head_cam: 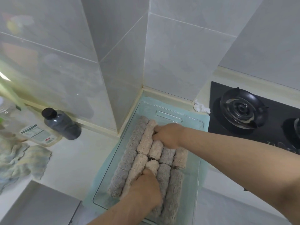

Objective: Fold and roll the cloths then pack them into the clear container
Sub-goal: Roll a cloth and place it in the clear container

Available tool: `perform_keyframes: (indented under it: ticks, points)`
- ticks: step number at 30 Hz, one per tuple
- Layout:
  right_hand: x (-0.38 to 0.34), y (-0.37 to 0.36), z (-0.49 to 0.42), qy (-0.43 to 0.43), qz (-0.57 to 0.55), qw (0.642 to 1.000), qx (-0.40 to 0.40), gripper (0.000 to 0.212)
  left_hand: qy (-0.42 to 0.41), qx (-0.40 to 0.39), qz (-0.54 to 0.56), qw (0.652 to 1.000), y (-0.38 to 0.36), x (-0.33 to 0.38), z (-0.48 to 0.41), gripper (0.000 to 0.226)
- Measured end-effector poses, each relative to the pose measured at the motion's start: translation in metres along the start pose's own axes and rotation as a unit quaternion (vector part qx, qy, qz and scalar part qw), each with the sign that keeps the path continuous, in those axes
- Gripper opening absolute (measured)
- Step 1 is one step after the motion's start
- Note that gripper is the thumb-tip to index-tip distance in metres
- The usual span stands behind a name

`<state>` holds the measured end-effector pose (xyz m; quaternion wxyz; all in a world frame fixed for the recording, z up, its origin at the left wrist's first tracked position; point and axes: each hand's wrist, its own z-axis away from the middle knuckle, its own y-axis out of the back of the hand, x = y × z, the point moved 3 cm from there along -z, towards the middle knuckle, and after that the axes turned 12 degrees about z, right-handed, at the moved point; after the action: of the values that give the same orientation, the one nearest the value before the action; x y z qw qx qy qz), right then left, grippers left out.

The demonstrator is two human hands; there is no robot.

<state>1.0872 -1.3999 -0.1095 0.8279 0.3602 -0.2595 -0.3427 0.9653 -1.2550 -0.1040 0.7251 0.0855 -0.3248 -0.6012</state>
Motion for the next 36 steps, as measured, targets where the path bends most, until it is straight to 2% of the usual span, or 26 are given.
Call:
perform_keyframes:
  ticks: [3, 7, 10, 14, 17, 20, 23, 25, 28, 33, 36]
  points:
    - [-0.001, 0.001, -0.002, -0.014, -0.055, 0.998, 0.01, 0.046, -0.018, 0.025, -0.039, 0.999, -0.002, 0.005, 0.0, 0.07]
    - [-0.006, -0.001, -0.003, -0.024, -0.062, 0.998, -0.01, 0.041, -0.007, 0.003, 0.041, 0.999, -0.003, -0.004, -0.015, 0.087]
    - [-0.008, 0.002, -0.002, -0.03, -0.055, 0.998, -0.02, 0.045, 0.018, -0.017, 0.114, 0.993, 0.002, -0.008, -0.024, 0.084]
    - [-0.011, 0.008, -0.002, -0.037, -0.046, 0.997, -0.043, 0.042, -0.029, 0.0, 0.124, 0.992, 0.002, -0.009, -0.021, 0.078]
    - [-0.011, 0.011, -0.001, -0.033, -0.053, 0.997, -0.055, 0.041, -0.034, -0.016, 0.137, 0.99, 0.005, -0.014, -0.021, 0.074]
    - [-0.009, 0.022, 0.005, -0.019, -0.023, 0.999, -0.02, 0.035, -0.053, -0.008, 0.079, 0.995, 0.015, -0.013, -0.006, 0.061]
    - [-0.012, 0.039, 0.004, 0.012, 0.009, 0.998, 0.062, 0.04, -0.078, 0.071, 0.012, 0.994, 0.027, -0.019, 0.019, 0.037]
    - [-0.018, 0.043, -0.006, 0.049, 0.024, 0.996, 0.077, 0.046, -0.059, 0.099, -0.049, 0.992, 0.029, -0.027, 0.028, 0.038]
    - [-0.027, 0.041, -0.023, 0.078, 0.054, 0.994, 0.046, 0.044, -0.036, 0.068, -0.169, 0.983, 0.017, -0.035, 0.017, 0.05]
    - [-0.031, 0.034, -0.029, 0.087, 0.129, 0.987, 0.047, 0.049, 0.021, 0.058, -0.098, 0.993, 0.012, -0.036, -0.009, 0.051]
    - [-0.031, 0.033, -0.032, 0.073, 0.114, 0.99, 0.031, 0.052, 0.027, 0.05, -0.035, 0.998, 0.014, -0.035, -0.016, 0.062]
